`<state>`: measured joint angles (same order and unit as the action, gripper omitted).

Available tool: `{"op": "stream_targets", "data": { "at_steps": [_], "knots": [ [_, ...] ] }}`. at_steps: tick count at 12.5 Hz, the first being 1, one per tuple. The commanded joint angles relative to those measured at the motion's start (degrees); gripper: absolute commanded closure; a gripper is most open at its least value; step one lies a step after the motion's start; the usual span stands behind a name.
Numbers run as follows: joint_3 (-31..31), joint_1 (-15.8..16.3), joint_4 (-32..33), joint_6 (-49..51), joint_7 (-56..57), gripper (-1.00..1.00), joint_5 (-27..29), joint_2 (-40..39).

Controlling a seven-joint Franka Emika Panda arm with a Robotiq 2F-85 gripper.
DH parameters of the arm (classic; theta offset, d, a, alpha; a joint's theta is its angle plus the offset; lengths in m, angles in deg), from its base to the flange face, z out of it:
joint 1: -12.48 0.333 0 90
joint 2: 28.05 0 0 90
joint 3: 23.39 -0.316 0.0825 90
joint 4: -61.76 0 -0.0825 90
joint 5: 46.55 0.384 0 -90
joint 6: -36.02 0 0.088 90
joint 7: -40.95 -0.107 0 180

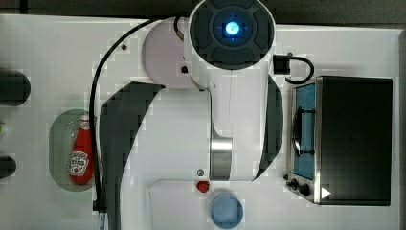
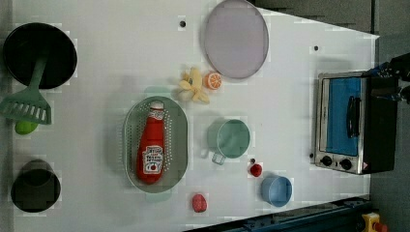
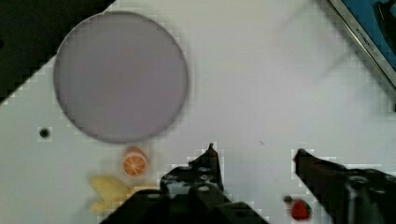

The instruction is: Pick ketchup from strainer and place it on the table

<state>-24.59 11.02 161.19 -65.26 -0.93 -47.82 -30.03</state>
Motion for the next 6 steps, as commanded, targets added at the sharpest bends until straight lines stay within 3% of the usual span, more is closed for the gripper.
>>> {"op": "stream_targets", "data": {
  "at_steps": [1, 3, 6],
  "knots": [
    [-4.51, -5.75, 0.15, 6.84, -0.86, -0.59, 2.06, 6.43],
    [-6.19, -5.07, 0.16, 6.61, -0.86, -1.0, 2.32, 6.09],
    [-12.48, -3.25, 0.15, 6.59, -0.86, -1.0, 2.39, 4.68]
  ]
}}
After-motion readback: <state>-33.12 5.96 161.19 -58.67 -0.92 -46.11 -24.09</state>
